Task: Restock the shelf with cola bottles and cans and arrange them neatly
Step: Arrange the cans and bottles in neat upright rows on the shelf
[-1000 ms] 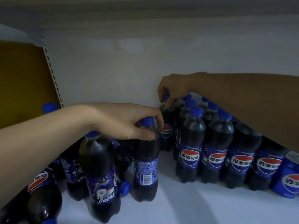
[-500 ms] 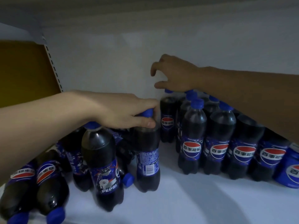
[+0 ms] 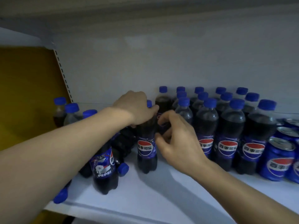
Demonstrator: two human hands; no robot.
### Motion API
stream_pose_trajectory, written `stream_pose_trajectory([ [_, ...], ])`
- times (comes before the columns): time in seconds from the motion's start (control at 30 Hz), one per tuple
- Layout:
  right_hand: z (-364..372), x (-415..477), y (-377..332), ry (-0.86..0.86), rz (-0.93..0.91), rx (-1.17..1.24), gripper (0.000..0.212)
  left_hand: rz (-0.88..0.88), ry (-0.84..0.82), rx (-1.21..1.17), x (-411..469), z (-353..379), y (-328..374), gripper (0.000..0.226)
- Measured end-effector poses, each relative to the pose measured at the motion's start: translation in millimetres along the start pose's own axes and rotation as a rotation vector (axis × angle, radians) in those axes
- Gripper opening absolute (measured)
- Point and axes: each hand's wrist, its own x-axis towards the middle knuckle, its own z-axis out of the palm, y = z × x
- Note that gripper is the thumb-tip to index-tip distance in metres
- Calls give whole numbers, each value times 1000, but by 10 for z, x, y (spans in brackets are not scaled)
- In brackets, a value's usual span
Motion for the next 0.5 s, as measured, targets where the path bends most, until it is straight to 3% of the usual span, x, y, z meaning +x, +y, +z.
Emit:
stream_pose_trajectory([
  [0.13, -63, -121, 142, -25, 18, 17, 20, -178, 158, -398, -406, 421, -56, 57],
  [0.3, -269, -243, 332, -273, 20, 12, 24, -209, 67, -560, -994, 1390, -86, 99],
  [0.5, -292, -507, 602, -328, 91, 71, 27, -214, 219, -624, -720, 1800, -51, 62],
])
